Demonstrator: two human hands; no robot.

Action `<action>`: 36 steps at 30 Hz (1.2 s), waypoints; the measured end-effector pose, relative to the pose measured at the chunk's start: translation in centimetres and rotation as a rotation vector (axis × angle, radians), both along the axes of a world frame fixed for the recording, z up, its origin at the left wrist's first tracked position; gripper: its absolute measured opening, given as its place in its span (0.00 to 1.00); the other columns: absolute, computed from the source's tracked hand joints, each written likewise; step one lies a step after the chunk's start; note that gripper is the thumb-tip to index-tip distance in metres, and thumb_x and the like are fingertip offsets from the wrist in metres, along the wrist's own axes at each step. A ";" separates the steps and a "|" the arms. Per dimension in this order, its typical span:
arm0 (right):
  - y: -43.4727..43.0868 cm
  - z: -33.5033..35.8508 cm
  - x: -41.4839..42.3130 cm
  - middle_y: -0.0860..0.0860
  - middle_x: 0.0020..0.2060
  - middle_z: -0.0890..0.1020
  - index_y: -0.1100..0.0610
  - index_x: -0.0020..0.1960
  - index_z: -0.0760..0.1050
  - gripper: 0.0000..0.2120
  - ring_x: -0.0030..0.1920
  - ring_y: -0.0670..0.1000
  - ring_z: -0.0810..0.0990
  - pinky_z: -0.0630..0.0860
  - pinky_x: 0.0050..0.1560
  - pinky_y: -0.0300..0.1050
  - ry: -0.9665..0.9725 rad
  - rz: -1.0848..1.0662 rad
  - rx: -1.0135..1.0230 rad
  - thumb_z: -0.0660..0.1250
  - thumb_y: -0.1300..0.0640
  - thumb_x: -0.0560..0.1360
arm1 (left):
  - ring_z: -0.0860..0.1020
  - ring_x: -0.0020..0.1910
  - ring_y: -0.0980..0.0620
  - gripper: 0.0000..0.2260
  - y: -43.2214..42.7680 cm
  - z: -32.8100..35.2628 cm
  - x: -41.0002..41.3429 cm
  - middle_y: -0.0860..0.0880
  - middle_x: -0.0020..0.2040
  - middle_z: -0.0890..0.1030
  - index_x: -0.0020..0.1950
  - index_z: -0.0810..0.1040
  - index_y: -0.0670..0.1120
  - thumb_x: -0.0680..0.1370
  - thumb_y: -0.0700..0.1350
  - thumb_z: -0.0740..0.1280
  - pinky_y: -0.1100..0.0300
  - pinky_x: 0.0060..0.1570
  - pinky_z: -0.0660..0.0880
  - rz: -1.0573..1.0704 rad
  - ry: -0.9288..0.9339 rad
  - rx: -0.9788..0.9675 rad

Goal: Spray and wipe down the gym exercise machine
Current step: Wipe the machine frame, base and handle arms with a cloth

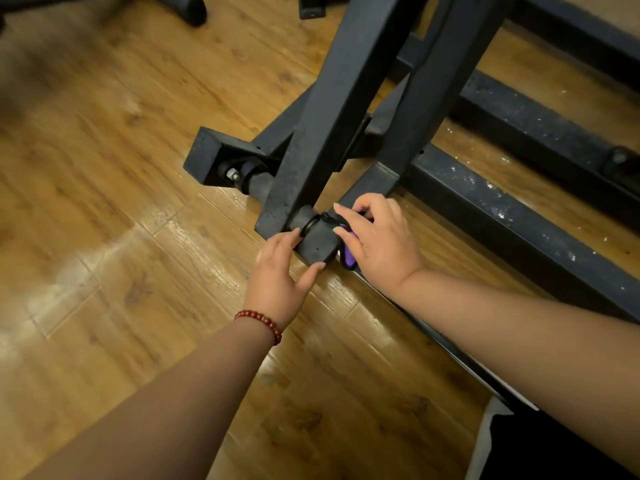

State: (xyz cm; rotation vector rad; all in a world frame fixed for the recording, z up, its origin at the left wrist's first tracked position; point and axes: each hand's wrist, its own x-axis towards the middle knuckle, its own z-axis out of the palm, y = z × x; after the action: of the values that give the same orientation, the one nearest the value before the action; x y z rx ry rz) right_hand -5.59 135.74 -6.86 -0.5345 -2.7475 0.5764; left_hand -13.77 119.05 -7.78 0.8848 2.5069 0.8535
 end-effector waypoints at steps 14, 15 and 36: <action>1.3 -0.8 -0.1 0.55 0.74 0.67 0.58 0.75 0.64 0.24 0.75 0.54 0.63 0.51 0.75 0.50 -0.329 0.387 0.103 0.48 0.53 0.81 | 0.75 0.60 0.53 0.30 0.0 0.4 -0.4 0.48 0.65 0.76 0.71 0.71 0.44 0.72 0.50 0.75 0.71 0.57 0.65 0.044 -0.049 -0.030; 0.4 -1.0 0.1 0.55 0.72 0.70 0.59 0.73 0.67 0.24 0.73 0.55 0.67 0.54 0.73 0.52 -0.336 0.479 0.102 0.49 0.53 0.80 | 0.75 0.60 0.52 0.30 0.1 0.4 -0.5 0.47 0.64 0.76 0.71 0.72 0.43 0.72 0.50 0.76 0.71 0.56 0.65 0.043 -0.045 -0.035; 1.8 -0.6 -1.5 0.52 0.78 0.57 0.56 0.79 0.54 0.25 0.78 0.51 0.52 0.46 0.76 0.48 -0.362 0.220 0.122 0.44 0.49 0.84 | 0.71 0.66 0.51 0.32 0.7 1.0 -0.3 0.48 0.68 0.72 0.73 0.67 0.44 0.74 0.52 0.73 0.62 0.65 0.67 -0.013 -0.019 -0.059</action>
State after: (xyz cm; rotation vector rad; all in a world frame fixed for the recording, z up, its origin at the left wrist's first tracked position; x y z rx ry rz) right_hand -7.09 137.59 -7.43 -0.3369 -3.1881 0.3866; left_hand -14.08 119.75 -6.76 0.8685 2.4939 0.7765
